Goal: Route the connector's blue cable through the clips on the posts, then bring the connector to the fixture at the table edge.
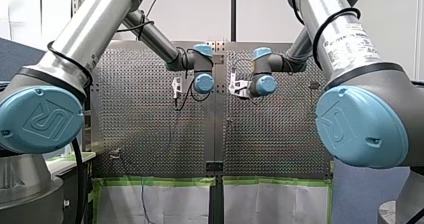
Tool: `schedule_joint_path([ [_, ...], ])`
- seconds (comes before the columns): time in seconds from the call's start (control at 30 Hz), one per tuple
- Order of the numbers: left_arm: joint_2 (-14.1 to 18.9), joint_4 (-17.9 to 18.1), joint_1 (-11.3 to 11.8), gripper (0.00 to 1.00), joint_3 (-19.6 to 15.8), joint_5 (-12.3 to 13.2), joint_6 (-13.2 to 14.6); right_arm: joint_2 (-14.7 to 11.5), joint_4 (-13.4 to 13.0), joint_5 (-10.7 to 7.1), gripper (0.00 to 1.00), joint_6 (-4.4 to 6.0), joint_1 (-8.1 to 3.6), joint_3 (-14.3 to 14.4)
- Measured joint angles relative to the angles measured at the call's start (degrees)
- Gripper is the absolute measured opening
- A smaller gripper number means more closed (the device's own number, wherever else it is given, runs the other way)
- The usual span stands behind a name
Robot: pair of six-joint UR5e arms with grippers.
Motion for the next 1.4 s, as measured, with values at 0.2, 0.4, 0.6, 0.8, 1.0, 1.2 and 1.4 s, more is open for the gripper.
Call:
schedule_joint_path([
  [0.2,0.0,-0.1,0.1,1.0,0.0,-1.0,-0.1,0.0,-0.1,0.01,0.0,0.0,-0.07,0.0],
  [0.4,0.0,-1.1,0.0,1.0,0.0,-1.4,-0.2,0.0,-0.1,0.01,0.0,0.0,-0.22,0.0],
  [0.6,0.0,-0.8,0.1,0.95,0.0,-1.1,0.4,0.0,0.0,0.01,0.0,0.0,-0.22,0.0],
  [0.8,0.0,-0.4,0.3,0.84,0.0,-0.1,0.7,0.0,0.1,-0.02,0.0,0.0,-0.14,0.0],
  [1.0,0.0,-0.5,0.2,0.56,0.0,-0.2,0.8,0.0,0.2,-0.03,0.0,-0.03,-0.11,0.0],
  [1.2,0.0,-0.5,0.2,0.29,0.0,-0.6,0.8,0.0,0.3,-0.04,0.0,-0.08,-0.09,0.0],
  [1.4,0.0,-0.6,0.1,0.2,0.0,-1.6,1.2,0.0,0.3,-0.02,0.0,-0.09,-0.09,0.0],
])
